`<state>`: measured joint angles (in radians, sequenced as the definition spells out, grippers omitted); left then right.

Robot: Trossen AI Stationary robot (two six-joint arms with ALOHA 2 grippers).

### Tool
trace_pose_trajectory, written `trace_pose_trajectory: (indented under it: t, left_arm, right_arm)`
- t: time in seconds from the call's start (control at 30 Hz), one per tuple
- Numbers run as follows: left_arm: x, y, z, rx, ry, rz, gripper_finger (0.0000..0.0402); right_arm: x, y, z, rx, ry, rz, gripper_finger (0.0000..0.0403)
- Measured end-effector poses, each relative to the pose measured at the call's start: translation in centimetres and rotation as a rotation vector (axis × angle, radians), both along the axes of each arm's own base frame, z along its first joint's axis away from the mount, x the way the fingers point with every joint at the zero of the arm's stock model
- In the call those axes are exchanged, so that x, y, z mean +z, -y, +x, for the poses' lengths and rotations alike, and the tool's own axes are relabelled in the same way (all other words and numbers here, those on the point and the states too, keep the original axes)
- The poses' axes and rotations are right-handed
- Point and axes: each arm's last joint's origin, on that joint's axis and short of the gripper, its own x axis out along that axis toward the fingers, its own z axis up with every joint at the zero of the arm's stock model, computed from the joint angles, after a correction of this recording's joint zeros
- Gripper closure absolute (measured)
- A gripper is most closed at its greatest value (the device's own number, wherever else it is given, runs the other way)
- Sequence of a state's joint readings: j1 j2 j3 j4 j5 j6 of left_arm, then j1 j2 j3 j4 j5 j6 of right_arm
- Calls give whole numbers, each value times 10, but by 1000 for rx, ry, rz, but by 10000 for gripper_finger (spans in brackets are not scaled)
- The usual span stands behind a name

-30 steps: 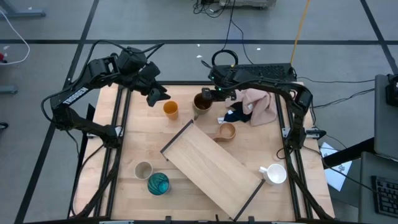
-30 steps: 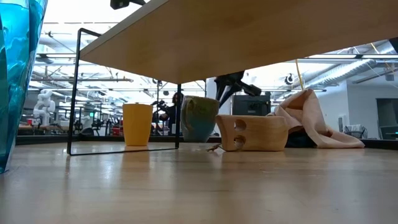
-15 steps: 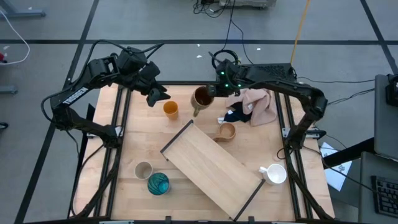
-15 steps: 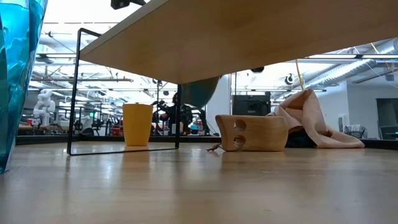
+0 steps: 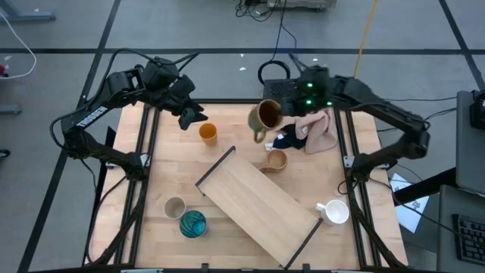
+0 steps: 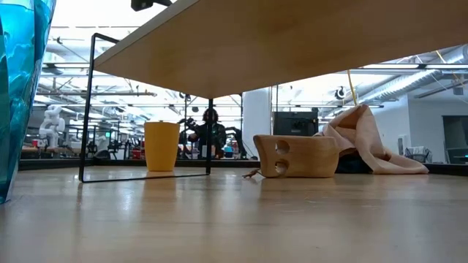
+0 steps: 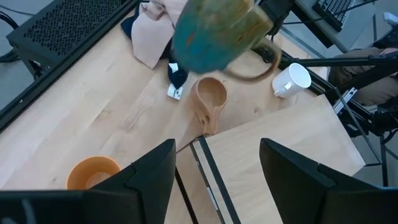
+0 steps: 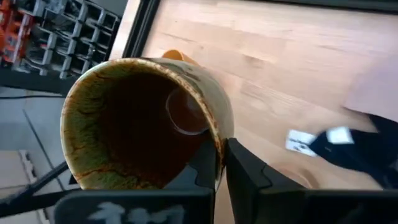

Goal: Stack small to large cups/mugs on shelf
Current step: Put the green mug on the shelf

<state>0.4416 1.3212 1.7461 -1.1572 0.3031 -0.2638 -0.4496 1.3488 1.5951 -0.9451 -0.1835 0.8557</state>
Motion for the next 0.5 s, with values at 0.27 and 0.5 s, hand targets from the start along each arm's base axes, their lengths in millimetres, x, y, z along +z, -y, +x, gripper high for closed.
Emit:
trace_pose_trajectory:
  t: [0.27,0.5]
  left_arm:
    - [0,0,0,20,1,-24,167]
    - [0,0,0,33,1,-41,167]
  right_arm:
    - [19,-23,-41,81,24,68,397]
    - [26,-37,-51,198,98,180,397]
